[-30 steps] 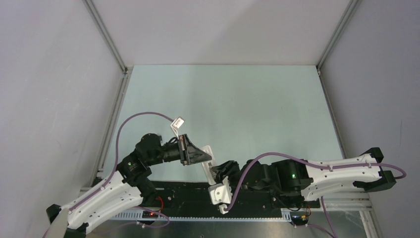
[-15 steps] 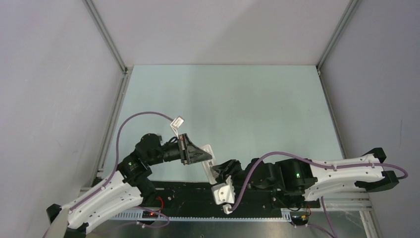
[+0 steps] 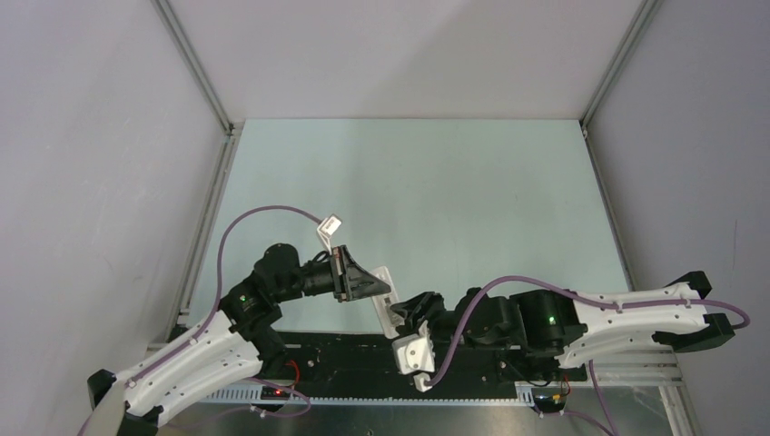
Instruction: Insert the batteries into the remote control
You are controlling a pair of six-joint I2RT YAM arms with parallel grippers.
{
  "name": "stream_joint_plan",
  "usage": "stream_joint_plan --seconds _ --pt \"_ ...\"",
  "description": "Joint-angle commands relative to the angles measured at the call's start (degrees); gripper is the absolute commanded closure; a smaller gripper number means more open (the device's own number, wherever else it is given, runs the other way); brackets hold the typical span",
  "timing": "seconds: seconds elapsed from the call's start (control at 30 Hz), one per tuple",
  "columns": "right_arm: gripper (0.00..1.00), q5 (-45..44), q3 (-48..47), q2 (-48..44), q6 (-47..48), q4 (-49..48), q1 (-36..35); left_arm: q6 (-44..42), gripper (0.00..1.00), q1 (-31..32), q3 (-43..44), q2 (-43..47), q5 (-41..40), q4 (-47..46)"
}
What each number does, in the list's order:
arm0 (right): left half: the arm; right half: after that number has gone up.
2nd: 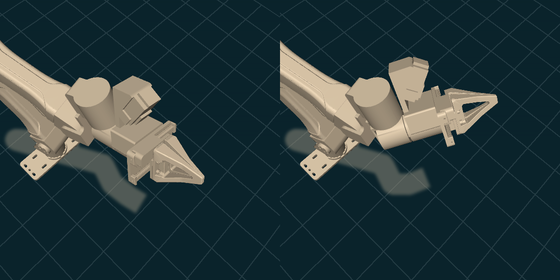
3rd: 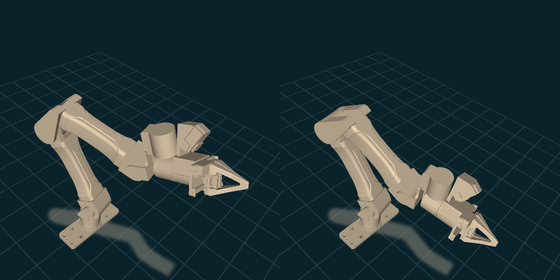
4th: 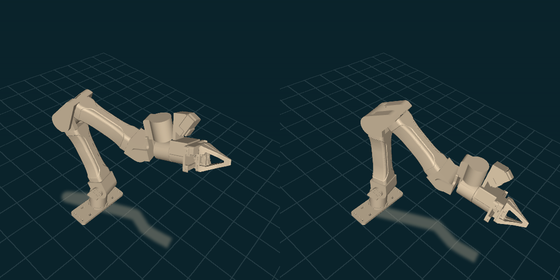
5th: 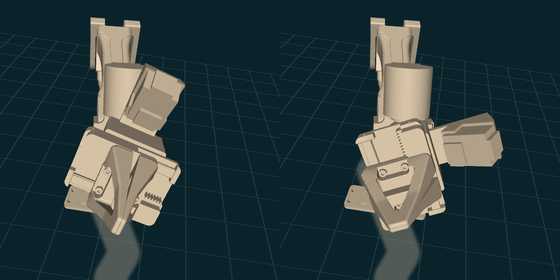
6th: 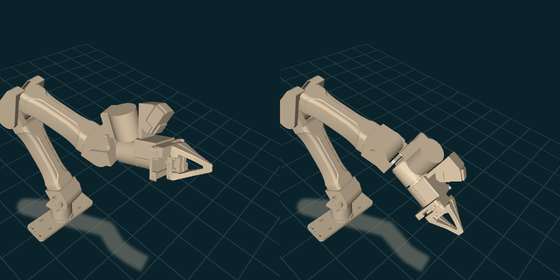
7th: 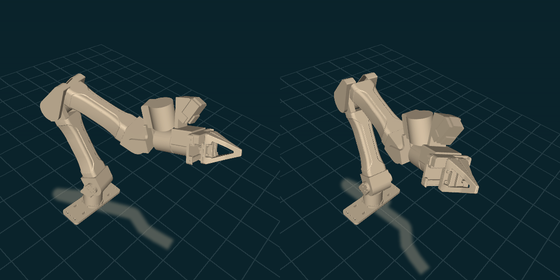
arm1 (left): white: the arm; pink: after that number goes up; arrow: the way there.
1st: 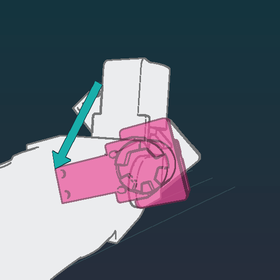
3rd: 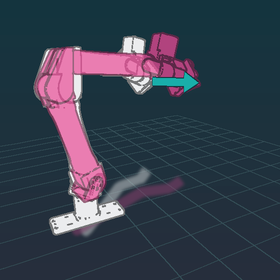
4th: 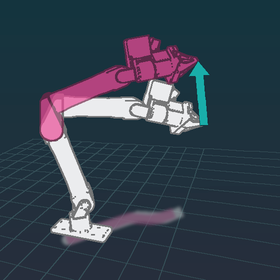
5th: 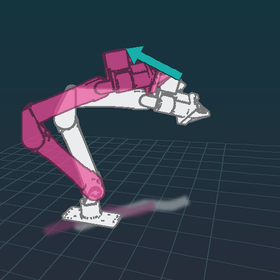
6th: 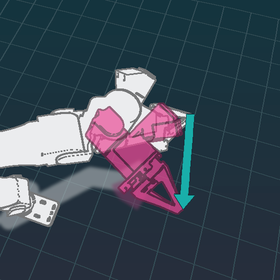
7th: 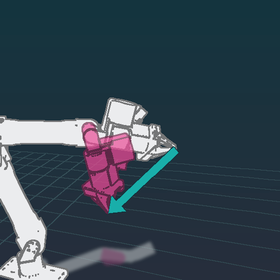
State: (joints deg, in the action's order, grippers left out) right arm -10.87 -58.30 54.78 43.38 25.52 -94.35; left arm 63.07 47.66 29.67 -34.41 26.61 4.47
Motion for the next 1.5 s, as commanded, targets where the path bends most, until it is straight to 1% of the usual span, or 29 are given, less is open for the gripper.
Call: stream_joint_plan --seconds 0.0,0.57,0.83,1.03,1.1,1.17,1.2,1.23,1.27,1.3,1.33,1.37,1.4,1.43,1.47 --pt "0.53 -0.9 -2.1 1.2 -1.0 1.2 0.6 1.9 1.0 0.3 0.6 0.2 2.2 -1.9" --pt "0.51 1.1 -1.8 0.2 -4.4 5.5 2.5 2.0 1.0 0.2 -0.5 -5.5 3.7 -7.1" --pt "0.52 1.1 -1.1 -0.2 -4.7 5.7 2.7 3.2 1.0 0.2 -1.3 -5.9 4.0 -9.4" --pt "0.51 1.6 -1.0 -2.0 -6.3 3.1 2.4 2.7 1.0 0.2 -2.3 -6.2 2.4 -9.9" --pt "0.5 0.9 -0.8 -3.1 -10.5 0.3 2.6 1.9 1.0 0.1 -2.6 -6.1 0.8 -10.0" --pt "0.46 -0.3 -0.2 -4.8 -18.7 -3.8 3.0 1.6 1.0 -0.1 -2.8 -6.0 -0.9 -10.6" --pt "0.45 -2.0 -0.1 -5.1 -21.2 -5.9 3.0 1.6 1.0 -0.3 -3.0 -6.0 -1.9 -10.8" --pt "0.46 -3.3 0.0 -5.6 -25.9 -7.0 2.9 1.7 1.0 -0.6 -3.0 -5.9 -2.5 -11.1" --pt "0.49 -6.9 0.0 -5.8 -28.9 -8.9 2.6 1.8 1.0 -0.8 -3.0 -5.7 -3.6 -11.2" --pt "0.57 -9.6 0.0 -5.9 -35.5 -10.6 2.6 1.9 1.0 -1.1 -3.0 -5.3 -4.2 -11.3" --pt "0.6 -15.7 0.0 -5.9 -39.4 -11.1 2.5 2.0 1.0 -1.3 -2.9 -5.1 -5.1 -11.4" --pt "0.65 -20.0 -0.1 -5.9 -46.4 -11.1 2.4 2.1 1.0 -1.7 -2.8 -4.8 -5.8 -11.5" --pt "0.66 -21.7 0.0 -5.8 -49.4 -10.7 2.4 2.2 1.0 -1.8 -2.5 -4.8 -6.2 -11.5" --pt "0.66 -24.8 0.0 -5.5 -55.4 -9.8 2.3 2.4 1.0 -2.1 -2.4 -4.6 -6.9 -11.5" --pt "0.66 -26.1 0.0 -5.4 -58.3 -9.1 2.1 2.5 1.0 -2.2 -2.3 -4.6 -7.2 -11.5"
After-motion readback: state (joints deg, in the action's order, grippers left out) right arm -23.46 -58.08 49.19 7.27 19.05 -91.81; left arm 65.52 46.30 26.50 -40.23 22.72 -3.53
